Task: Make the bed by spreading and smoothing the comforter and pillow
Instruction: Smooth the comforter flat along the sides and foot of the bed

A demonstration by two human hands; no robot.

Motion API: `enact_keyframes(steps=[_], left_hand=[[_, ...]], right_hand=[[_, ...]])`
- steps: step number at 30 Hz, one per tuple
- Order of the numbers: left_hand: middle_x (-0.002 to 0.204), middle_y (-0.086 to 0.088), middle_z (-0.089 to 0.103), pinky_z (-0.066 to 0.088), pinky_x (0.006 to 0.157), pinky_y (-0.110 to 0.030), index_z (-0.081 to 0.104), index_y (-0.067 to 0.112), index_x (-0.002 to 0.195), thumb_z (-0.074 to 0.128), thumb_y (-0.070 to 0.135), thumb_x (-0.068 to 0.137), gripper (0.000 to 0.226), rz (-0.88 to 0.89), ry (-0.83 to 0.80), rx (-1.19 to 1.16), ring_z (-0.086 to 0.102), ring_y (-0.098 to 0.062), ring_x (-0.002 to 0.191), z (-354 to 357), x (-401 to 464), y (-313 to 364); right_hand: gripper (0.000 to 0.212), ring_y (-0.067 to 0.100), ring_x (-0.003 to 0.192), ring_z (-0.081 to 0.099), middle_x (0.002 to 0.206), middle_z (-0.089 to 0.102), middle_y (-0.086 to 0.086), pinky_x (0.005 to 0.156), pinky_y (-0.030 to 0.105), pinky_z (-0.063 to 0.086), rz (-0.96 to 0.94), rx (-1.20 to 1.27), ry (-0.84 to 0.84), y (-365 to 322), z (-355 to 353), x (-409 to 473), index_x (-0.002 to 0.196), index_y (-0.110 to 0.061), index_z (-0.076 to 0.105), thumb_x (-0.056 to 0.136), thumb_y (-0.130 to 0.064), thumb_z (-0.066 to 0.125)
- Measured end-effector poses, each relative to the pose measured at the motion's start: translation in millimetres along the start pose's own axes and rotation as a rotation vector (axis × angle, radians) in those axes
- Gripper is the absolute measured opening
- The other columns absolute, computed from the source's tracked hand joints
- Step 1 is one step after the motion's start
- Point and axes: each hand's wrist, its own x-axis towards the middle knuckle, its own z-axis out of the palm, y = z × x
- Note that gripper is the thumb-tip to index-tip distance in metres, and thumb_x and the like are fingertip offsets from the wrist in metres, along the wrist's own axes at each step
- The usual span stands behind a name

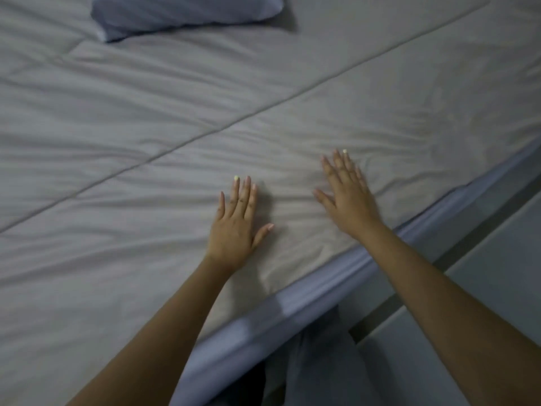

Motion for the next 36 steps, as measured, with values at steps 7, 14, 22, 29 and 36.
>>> enact_keyframes(steps=[7, 14, 22, 29, 36], left_hand=[[0.161, -0.004, 0.015, 0.009, 0.108, -0.071, 0.019, 0.031, 0.152, 0.023, 0.064, 0.092, 0.069, -0.074, -0.162, 0.125, 0.008, -0.033, 0.148, 28.7, -133.7, -109.0], [0.156, 0.004, 0.030, 0.006, 0.106, -0.070, 0.035, 0.034, 0.147, 0.029, 0.044, 0.098, 0.050, -0.060, -0.137, 0.030, 0.019, -0.035, 0.146, 41.5, -156.0, -83.0], [0.160, -0.004, 0.019, 0.012, 0.116, -0.055, 0.028, 0.019, 0.152, 0.028, 0.062, 0.094, 0.072, -0.090, -0.092, -0.041, 0.014, -0.027, 0.148, 24.6, -160.4, -96.2], [0.159, -0.007, 0.020, 0.012, 0.116, -0.050, 0.028, 0.012, 0.151, 0.020, 0.066, 0.093, 0.080, -0.141, -0.057, -0.052, 0.014, -0.027, 0.148, -3.1, -222.4, -195.2], [0.157, -0.008, 0.025, 0.019, 0.114, -0.051, 0.030, 0.013, 0.150, 0.017, 0.066, 0.094, 0.078, -0.081, -0.066, 0.019, 0.018, -0.029, 0.147, -28.8, -334.7, -300.1]], right_hand=[[0.056, 0.030, 0.146, 0.017, 0.157, 0.026, -0.002, 0.113, 0.054, 0.016, -0.149, -0.135, -0.090, -149.2, 94.5, -41.7, 0.146, -0.034, 0.033, 0.093, -0.053, 0.032], [0.043, 0.034, 0.140, 0.031, 0.147, 0.044, 0.000, 0.109, 0.052, 0.029, -0.200, -0.067, -0.033, -138.9, 113.3, -67.5, 0.136, -0.024, 0.051, 0.097, -0.035, 0.035], [0.058, 0.030, 0.145, 0.020, 0.157, 0.026, 0.001, 0.114, 0.051, 0.022, -0.125, -0.201, -0.140, -135.8, 96.1, -67.8, 0.148, -0.024, 0.031, 0.096, -0.049, 0.028], [0.068, 0.025, 0.147, 0.011, 0.159, 0.018, 0.005, 0.116, 0.049, 0.010, -0.007, -0.130, -0.093, -221.7, 96.2, -75.2, 0.150, -0.021, 0.023, 0.091, -0.055, 0.022], [0.065, 0.025, 0.147, 0.011, 0.159, 0.017, 0.003, 0.115, 0.050, 0.012, -0.030, -0.063, -0.049, -374.2, 135.4, -128.8, 0.150, -0.022, 0.025, 0.092, -0.052, 0.022]])
